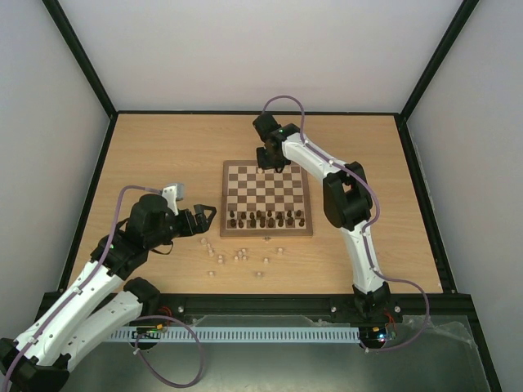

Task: Set up the chess pieces on the board
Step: Place the chess piece on the chessboard, then pick up the chess piece at the center of the board, then place the chess piece on the chessboard, then pick up the chess piece at the center of the board.

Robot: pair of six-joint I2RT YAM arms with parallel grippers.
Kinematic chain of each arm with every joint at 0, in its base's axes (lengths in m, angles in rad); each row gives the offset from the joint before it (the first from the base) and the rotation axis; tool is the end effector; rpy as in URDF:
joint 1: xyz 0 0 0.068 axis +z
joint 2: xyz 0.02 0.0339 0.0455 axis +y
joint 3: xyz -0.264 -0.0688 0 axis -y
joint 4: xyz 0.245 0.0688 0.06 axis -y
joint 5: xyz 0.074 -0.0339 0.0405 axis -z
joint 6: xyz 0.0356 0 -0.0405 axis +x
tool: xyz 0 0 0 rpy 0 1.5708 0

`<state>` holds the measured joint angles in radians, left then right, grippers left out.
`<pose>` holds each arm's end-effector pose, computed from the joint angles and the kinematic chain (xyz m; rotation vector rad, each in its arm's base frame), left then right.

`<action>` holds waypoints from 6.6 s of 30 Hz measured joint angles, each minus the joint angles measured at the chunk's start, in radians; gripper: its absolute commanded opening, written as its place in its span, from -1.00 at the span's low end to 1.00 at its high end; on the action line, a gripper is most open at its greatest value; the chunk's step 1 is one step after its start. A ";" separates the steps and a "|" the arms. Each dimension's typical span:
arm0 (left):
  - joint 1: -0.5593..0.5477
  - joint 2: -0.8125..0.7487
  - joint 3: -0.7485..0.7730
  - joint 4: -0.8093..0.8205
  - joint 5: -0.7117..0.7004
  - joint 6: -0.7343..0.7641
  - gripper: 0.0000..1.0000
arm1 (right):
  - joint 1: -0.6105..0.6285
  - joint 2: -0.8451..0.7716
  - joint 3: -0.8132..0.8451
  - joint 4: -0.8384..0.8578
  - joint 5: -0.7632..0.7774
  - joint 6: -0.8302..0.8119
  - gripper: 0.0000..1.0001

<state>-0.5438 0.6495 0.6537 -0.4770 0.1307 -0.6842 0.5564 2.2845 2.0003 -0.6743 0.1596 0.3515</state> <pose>0.1275 -0.0825 0.2844 -0.0652 2.1607 -0.8768 0.4340 0.2633 0.2126 -0.1943 2.5121 0.1681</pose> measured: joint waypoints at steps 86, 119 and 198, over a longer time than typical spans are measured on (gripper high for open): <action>-0.001 -0.023 -0.275 0.075 -0.112 -0.206 0.99 | 0.497 -0.756 -1.120 0.238 0.057 0.343 -0.82; -0.001 0.032 -0.233 0.111 -0.074 -0.142 0.99 | -0.132 -0.186 -0.186 -0.010 0.029 0.053 -0.81; 0.000 0.051 -0.146 0.089 -0.094 -0.133 0.99 | 0.549 -0.686 -1.041 0.216 -0.035 0.291 -0.25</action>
<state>-0.5434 0.7006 0.5072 -0.3878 0.0364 -0.8169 1.1057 1.5982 0.9592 -0.4587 0.1249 0.6426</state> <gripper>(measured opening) 0.994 0.379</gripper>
